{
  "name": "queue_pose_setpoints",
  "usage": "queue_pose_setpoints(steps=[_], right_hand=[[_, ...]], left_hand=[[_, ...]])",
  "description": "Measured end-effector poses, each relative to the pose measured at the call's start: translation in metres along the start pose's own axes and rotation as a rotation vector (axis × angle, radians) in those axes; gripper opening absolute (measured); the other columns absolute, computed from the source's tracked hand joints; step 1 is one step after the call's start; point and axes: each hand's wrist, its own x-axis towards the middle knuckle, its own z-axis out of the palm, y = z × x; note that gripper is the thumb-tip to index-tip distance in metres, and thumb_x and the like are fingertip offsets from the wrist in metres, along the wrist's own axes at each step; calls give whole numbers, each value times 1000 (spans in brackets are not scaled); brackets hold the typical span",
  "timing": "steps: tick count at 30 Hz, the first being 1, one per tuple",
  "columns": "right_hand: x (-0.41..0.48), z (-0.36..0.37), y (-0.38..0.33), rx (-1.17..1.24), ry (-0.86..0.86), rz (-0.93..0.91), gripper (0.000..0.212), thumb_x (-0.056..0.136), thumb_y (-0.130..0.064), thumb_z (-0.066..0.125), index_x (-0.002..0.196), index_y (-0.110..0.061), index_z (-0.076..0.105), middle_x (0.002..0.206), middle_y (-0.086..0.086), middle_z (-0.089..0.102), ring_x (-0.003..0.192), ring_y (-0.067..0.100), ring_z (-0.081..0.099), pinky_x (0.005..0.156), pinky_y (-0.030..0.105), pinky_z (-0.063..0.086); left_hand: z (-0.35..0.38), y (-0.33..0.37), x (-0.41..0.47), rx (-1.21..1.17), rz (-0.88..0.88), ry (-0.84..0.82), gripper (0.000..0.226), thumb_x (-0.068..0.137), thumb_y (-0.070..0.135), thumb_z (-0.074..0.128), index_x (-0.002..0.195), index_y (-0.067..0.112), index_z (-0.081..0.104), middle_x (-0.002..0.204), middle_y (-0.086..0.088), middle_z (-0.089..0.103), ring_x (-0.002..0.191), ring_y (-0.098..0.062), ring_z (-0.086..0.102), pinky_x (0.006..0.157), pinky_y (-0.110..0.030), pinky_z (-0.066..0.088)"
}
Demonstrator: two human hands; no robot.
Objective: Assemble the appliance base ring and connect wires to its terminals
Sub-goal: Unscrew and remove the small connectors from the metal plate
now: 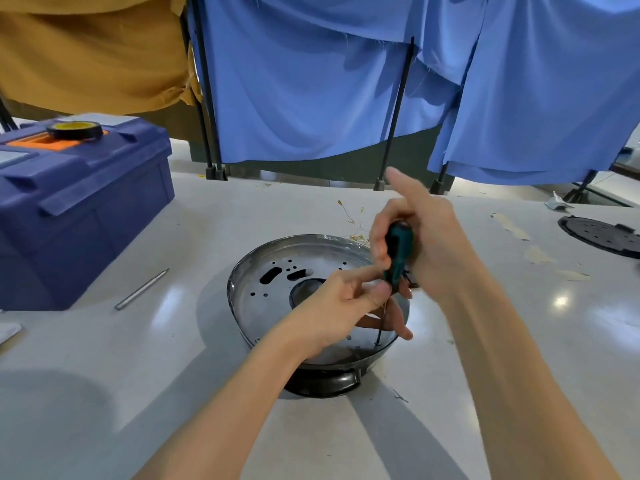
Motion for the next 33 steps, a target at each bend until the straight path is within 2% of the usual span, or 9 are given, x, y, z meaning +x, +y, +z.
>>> queue_pose_setpoints(steps=[2,5,9,15,17,22,25,28,33], right_hand=[[6,-13,-8,31,-228,69,60,90,-46,53,47,-5,53,41,12,48,35,25,42,43,23,42],[11,-8,-1,122,-355,65,65,98,-30,47,39,-6,37,29,5,32,22,17,23,32,17,18],[5,2,7,75,-42,-63,63,102,-20,43,41,-5,34,30,4,26,24,14,17,36,16,15],[-6,40,24,-310,565,-358,71,102,-22,37,33,-12,44,29,-3,38,27,8,37,37,16,33],[-2,38,22,-207,439,-256,68,100,-26,41,34,-14,47,30,-4,39,26,11,35,34,19,32],[12,-9,0,123,-338,174,64,94,-45,49,42,-7,47,34,9,41,27,22,34,35,21,34],[13,-6,8,197,-447,143,63,96,-32,49,37,-10,41,28,3,30,23,16,17,32,15,13],[7,3,13,146,-224,28,65,101,-26,43,38,-11,38,29,1,26,24,13,17,34,12,17],[-9,16,19,43,329,-226,68,103,-22,36,35,-17,40,31,0,30,26,14,24,37,15,22]], left_hand=[[0,1,1,16,-18,-17,24,105,18,38,102,18,62,78,-14,69,88,-33,71,92,-39,54],[-1,0,1,-10,-31,-21,23,104,16,39,107,17,62,79,-10,70,89,-31,71,90,-35,54],[-2,-5,3,-30,-11,23,23,100,16,49,120,17,61,86,-11,74,93,-27,71,88,-34,56],[1,-4,2,-52,8,61,32,95,4,53,88,27,74,77,-1,73,73,-14,71,70,-21,55],[-2,-2,0,-80,-18,73,28,96,2,52,88,19,72,76,-2,73,73,-17,71,69,-23,56],[-2,1,2,-72,-54,-3,20,100,15,48,95,17,68,79,-14,71,84,-33,69,88,-40,56],[-4,0,2,-78,-66,-4,18,100,14,48,103,7,65,82,-14,72,87,-31,70,90,-41,55],[-3,-4,1,-74,-55,52,20,100,12,50,111,2,63,85,-14,73,90,-27,70,89,-38,56],[1,-5,5,-79,-12,116,16,94,7,57,98,8,73,83,-17,71,78,-24,71,77,-30,58]])
